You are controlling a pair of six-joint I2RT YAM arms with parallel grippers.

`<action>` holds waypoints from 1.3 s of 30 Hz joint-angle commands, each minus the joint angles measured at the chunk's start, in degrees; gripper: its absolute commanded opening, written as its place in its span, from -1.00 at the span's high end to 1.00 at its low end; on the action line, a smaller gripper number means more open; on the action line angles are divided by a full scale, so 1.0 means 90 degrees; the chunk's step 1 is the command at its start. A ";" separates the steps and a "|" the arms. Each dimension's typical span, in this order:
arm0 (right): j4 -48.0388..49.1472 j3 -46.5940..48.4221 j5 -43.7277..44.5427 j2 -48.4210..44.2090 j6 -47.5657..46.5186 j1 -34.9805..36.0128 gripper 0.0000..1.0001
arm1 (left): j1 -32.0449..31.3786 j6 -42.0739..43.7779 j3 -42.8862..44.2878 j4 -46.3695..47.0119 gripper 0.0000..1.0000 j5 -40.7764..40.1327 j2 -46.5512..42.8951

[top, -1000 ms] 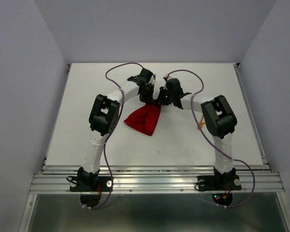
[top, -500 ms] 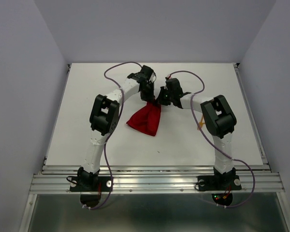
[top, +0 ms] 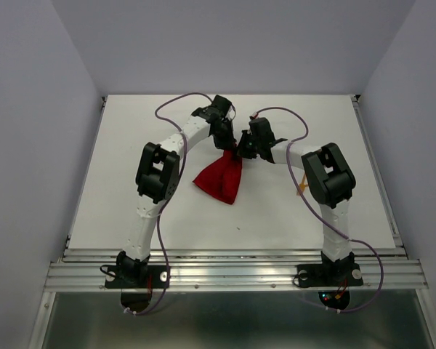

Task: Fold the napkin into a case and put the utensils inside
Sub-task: Stuff the top corner of the smaller-rectangle-folded napkin into the folded napkin.

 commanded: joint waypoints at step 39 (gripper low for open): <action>-0.0293 -0.0701 0.0033 -0.1204 -0.2864 0.0271 0.43 | 0.0079 0.1284 -0.1485 0.1040 1.00 0.0334 -0.0250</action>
